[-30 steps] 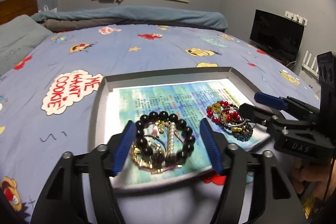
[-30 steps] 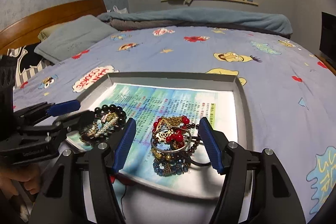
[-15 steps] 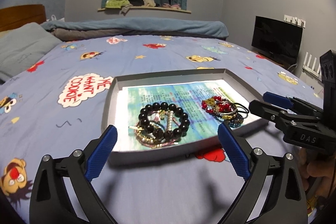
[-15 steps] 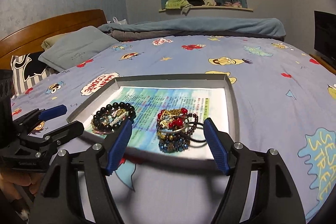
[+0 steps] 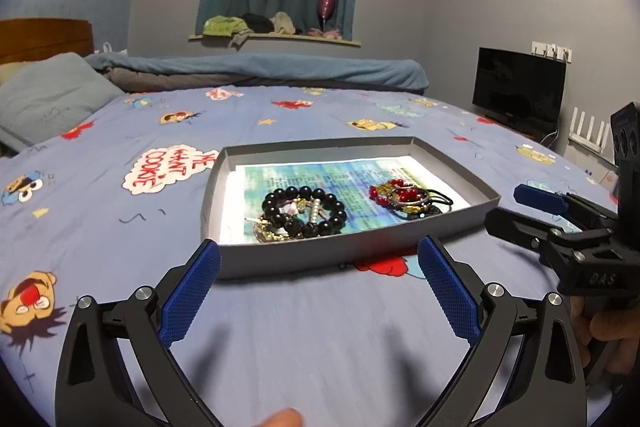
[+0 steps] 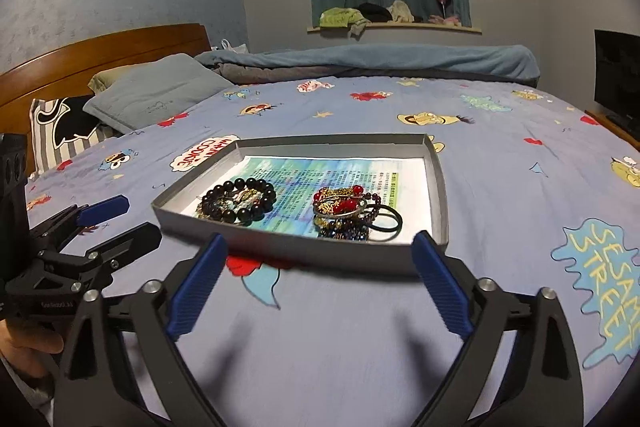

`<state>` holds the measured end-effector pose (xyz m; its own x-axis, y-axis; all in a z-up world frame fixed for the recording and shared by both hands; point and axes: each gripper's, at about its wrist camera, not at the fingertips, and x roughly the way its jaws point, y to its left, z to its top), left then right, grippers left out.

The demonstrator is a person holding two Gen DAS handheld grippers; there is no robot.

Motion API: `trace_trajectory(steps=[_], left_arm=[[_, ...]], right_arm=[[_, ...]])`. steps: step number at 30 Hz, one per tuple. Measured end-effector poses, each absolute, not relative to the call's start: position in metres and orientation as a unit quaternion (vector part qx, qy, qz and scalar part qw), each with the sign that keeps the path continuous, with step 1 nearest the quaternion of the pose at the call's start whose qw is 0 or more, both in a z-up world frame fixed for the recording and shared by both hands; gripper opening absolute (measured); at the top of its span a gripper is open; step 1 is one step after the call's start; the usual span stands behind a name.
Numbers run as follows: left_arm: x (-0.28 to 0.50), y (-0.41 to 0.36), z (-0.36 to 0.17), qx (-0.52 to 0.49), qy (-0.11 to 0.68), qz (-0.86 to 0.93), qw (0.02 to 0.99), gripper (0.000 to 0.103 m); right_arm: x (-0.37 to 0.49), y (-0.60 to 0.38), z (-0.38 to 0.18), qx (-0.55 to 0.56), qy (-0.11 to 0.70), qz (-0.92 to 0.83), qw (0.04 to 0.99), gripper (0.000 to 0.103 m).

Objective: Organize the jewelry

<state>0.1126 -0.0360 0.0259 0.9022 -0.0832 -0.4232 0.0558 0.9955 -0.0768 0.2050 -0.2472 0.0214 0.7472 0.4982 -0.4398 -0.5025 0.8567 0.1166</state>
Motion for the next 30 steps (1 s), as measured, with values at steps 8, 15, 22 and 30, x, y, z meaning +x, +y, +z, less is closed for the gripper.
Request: trace_trajectory(steps=[8,15,22,30], left_arm=[[0.099,-0.04,0.026,-0.026,0.192,-0.026,0.981,0.098],[0.095,-0.044,0.025,-0.018,0.188,-0.031,0.981,0.098],[0.094,-0.041,0.025,-0.031,0.19,-0.034,0.981,0.098],[0.095,-0.04,0.024,-0.032,0.19,-0.034,0.981,0.098]], right_arm=[[0.179,-0.258,0.019,0.006,0.2,0.269,0.942,0.097],[0.172,-0.26,0.019,0.005,0.189,0.264,0.946,0.097],[0.172,-0.257,0.018,-0.002,0.189,0.262,0.946,0.097],[0.17,-0.256,0.018,-0.006,0.188,0.262,0.947,0.097]])
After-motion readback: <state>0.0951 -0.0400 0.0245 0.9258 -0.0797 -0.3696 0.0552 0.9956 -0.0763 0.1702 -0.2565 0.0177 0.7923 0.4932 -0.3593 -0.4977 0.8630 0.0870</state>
